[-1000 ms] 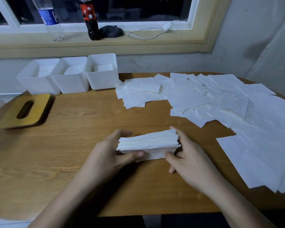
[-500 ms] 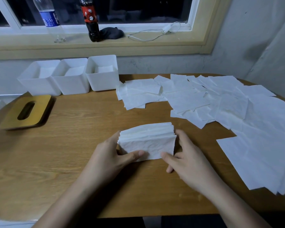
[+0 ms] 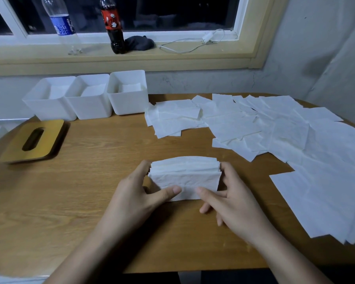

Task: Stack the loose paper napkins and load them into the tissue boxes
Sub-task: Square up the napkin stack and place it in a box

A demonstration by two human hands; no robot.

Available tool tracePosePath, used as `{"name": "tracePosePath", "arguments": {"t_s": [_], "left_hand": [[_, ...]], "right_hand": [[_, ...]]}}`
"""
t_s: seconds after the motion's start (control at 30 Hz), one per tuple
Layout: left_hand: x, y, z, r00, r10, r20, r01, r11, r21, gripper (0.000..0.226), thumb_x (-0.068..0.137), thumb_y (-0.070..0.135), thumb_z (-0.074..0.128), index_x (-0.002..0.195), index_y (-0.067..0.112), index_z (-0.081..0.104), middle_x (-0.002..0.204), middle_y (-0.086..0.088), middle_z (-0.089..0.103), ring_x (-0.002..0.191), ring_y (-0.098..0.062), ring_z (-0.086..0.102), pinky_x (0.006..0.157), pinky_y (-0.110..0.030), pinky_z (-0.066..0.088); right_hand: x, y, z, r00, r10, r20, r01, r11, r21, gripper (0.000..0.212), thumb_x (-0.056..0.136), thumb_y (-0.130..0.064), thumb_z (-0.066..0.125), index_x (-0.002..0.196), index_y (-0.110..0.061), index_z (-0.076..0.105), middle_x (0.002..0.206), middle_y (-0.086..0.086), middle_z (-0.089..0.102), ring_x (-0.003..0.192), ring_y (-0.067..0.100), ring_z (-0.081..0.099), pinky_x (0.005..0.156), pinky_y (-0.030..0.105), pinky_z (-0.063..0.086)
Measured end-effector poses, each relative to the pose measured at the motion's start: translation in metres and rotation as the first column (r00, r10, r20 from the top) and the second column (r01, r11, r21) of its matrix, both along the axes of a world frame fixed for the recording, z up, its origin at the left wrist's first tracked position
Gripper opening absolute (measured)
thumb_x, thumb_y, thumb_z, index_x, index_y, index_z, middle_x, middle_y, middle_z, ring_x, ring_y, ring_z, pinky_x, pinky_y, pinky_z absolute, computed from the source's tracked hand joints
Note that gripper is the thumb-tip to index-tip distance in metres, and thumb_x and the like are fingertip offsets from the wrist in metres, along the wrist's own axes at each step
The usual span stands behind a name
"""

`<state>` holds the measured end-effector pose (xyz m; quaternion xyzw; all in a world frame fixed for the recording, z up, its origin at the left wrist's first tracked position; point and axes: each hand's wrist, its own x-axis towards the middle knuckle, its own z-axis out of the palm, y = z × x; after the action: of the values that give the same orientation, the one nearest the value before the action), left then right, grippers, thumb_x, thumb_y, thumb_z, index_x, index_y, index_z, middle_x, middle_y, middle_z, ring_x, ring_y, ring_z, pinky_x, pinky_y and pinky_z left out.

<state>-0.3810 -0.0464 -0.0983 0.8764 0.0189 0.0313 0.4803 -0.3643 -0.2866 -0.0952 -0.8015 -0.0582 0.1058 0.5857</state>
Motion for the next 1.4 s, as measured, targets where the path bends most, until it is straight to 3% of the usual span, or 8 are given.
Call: {"name": "tracePosePath", "arguments": {"t_s": [0.13,0.3,0.53,0.67,0.9,1.0,1.13,1.4], "left_hand": [[-0.002,-0.013,-0.001,0.993,0.096,0.068,-0.089,0.991,-0.099,0.050,0.090,0.079,0.063,0.094,0.029,0.058,0.067,-0.010,0.063,0.055,-0.030,0.059,0.058,-0.040,0.048],[0.000,-0.025,-0.003,0.974,0.217,0.061,-0.207,0.969,-0.137,0.041,0.097,0.073,0.055,0.102,0.033,0.066,0.063,-0.018,0.060,0.061,-0.035,0.062,0.065,-0.047,0.053],[-0.002,-0.021,-0.007,0.963,0.260,0.075,-0.246,0.956,-0.159,0.036,0.107,0.055,0.056,0.096,0.022,0.065,0.067,-0.014,0.060,0.068,-0.037,0.060,0.067,-0.052,0.052],[-0.002,-0.023,-0.002,0.963,0.258,0.082,-0.242,0.956,-0.168,0.053,0.098,0.070,0.053,0.093,0.019,0.065,0.070,-0.014,0.063,0.070,-0.034,0.061,0.070,-0.047,0.051],[-0.001,-0.022,0.000,0.963,0.259,0.073,-0.248,0.960,-0.130,0.027,0.100,0.055,0.065,0.095,0.029,0.067,0.083,0.012,0.075,0.073,-0.015,0.069,0.066,-0.033,0.054],[-0.003,-0.018,0.002,0.976,0.207,0.065,-0.197,0.970,-0.143,0.033,0.095,0.063,0.066,0.091,0.031,0.063,0.076,0.015,0.071,0.067,-0.014,0.067,0.060,-0.024,0.048],[-0.003,-0.010,0.003,0.998,0.060,-0.008,-0.060,0.993,-0.105,0.044,0.081,0.056,0.087,0.114,0.032,0.069,0.103,0.015,0.079,0.084,-0.011,0.077,0.074,-0.032,0.059],[0.007,-0.003,0.008,0.996,0.068,0.051,-0.065,0.996,-0.058,0.024,0.090,0.036,0.087,0.106,0.030,0.069,0.085,0.005,0.078,0.073,-0.021,0.074,0.069,-0.042,0.059]], "right_hand": [[-0.001,0.012,0.003,0.996,-0.077,0.042,0.072,0.992,0.104,0.027,0.098,-0.043,0.074,0.120,-0.034,0.060,0.107,-0.010,0.076,0.070,0.025,0.079,0.047,0.034,0.044],[0.002,0.024,0.004,0.969,-0.236,0.067,0.229,0.968,0.097,0.027,0.099,-0.054,0.068,0.103,-0.030,0.057,0.070,0.012,0.067,0.051,0.019,0.072,0.050,0.031,0.039],[0.004,0.023,0.001,0.966,-0.252,0.049,0.243,0.958,0.150,0.018,0.111,-0.036,0.055,0.094,-0.028,0.055,0.078,0.035,0.062,0.045,0.017,0.066,0.050,0.041,0.039],[0.006,0.025,0.003,0.968,-0.243,0.061,0.230,0.960,0.162,0.027,0.109,-0.044,0.057,0.097,-0.020,0.060,0.073,0.030,0.062,0.053,0.025,0.073,0.048,0.040,0.041],[0.004,0.021,0.004,0.975,-0.213,0.069,0.207,0.974,0.095,0.016,0.104,-0.045,0.065,0.115,-0.033,0.061,0.076,0.005,0.070,0.054,0.018,0.073,0.044,0.033,0.044],[0.005,0.013,0.002,0.980,-0.186,0.077,0.181,0.981,0.065,0.024,0.104,-0.050,0.061,0.104,-0.026,0.059,0.076,0.016,0.068,0.052,0.017,0.071,0.049,0.038,0.045],[0.005,0.001,0.006,0.998,-0.027,0.059,0.027,1.000,-0.001,0.026,0.095,-0.057,0.069,0.107,-0.036,0.059,0.076,-0.003,0.073,0.062,0.016,0.074,0.050,0.034,0.046],[0.016,-0.011,0.000,0.983,-0.001,0.183,0.015,0.997,-0.079,0.012,0.105,-0.027,0.068,0.115,-0.027,0.061,0.092,-0.002,0.076,0.065,0.019,0.074,0.054,0.040,0.050]]}}
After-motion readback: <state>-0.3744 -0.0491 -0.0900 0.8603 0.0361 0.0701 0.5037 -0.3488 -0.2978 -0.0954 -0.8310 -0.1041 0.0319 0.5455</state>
